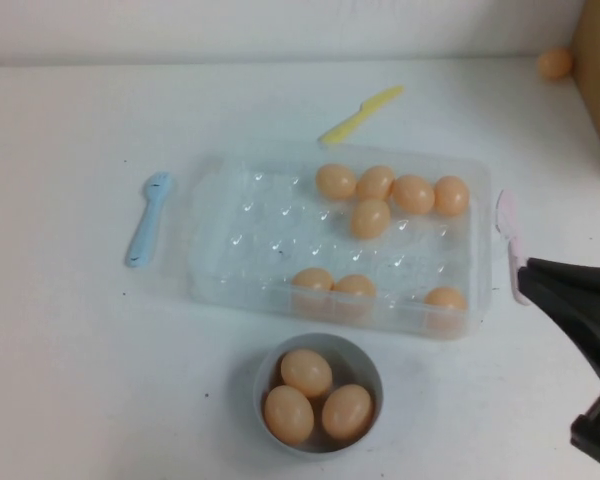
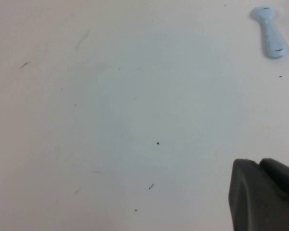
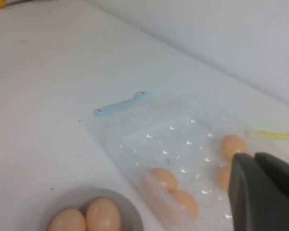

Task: Take an egg out of the egg box

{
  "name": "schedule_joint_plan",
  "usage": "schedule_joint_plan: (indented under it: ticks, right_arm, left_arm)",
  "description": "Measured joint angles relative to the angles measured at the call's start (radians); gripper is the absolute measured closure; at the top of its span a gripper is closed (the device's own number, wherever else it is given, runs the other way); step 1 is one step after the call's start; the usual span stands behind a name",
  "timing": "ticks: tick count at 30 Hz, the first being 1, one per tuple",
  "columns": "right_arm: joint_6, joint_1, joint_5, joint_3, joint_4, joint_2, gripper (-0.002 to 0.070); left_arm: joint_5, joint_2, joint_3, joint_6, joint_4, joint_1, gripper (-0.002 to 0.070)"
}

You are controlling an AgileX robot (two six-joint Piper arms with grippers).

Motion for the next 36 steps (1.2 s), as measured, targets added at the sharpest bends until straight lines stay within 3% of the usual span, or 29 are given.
schedule_joint_plan:
  ticks: [5, 10, 20, 30, 36]
  right_arm:
    - [0.0, -0.123, -0.089, 0.145, 0.0, -0.093, 0.0694]
    - [0.0, -0.336, -0.118, 0.285, 0.0, -0.189, 0.0694]
    - [0.0, -0.648, -0.124, 0.496, 0.071, -0.576, 0.0694]
    - [-0.005, -0.695, 0.163, 0.542, 0.186, -0.726, 0.0694]
    - [-0.005, -0.697, 0.244, 0.542, 0.138, -0.729, 0.0694]
  left_arm:
    - [0.0, 0.0, 0.0, 0.0, 0.0, 0.0, 0.0679]
    - [0.0, 0.0, 0.0, 0.0, 0.0, 0.0, 0.0679]
    - [0.0, 0.0, 0.0, 0.0, 0.0, 0.0, 0.0679]
    - [0.0, 0.0, 0.0, 0.0, 0.0, 0.0, 0.0679]
    - [0.0, 0.0, 0.0, 0.0, 0.0, 0.0, 0.0679]
